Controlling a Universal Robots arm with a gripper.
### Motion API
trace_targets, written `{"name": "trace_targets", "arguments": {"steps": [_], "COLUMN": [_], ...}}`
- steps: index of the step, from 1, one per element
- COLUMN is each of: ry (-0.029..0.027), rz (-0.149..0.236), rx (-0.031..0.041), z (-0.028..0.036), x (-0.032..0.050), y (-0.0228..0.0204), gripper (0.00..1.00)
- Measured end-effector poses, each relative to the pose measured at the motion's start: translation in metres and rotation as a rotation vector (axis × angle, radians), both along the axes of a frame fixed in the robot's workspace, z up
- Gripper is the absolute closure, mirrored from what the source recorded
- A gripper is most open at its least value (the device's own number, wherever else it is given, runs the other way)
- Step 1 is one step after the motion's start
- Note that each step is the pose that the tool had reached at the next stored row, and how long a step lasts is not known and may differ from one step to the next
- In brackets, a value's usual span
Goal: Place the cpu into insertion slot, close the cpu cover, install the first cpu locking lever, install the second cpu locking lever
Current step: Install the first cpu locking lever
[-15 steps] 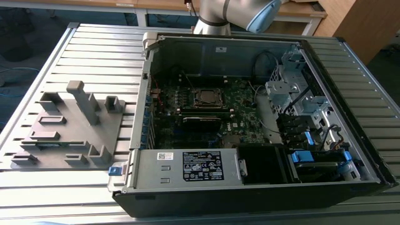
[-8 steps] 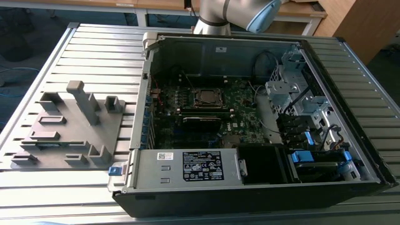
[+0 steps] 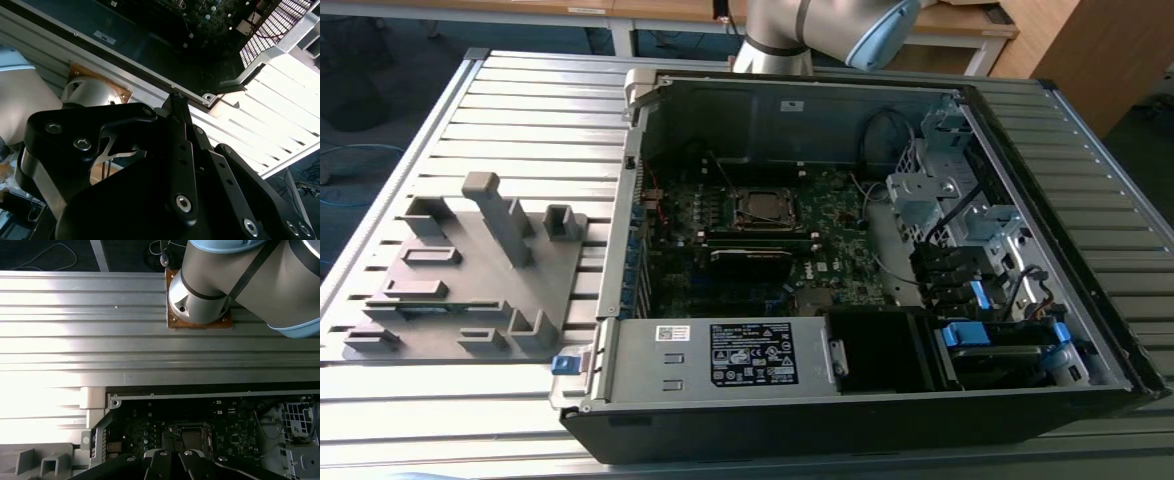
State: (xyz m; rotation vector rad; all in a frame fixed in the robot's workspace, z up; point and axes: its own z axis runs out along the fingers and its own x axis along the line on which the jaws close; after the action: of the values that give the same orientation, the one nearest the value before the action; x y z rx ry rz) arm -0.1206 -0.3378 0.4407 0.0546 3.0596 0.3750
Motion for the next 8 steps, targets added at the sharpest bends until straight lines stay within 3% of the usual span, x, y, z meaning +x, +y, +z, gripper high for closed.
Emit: {"name": "trace_targets", "arguments": {"steps": [8], "ry": [0.0], "rz": [0.0], "rx": [0.0], "z": [-0.0144], "x": [0.0], "y": [-0.0001], "gripper": [0.89]}}
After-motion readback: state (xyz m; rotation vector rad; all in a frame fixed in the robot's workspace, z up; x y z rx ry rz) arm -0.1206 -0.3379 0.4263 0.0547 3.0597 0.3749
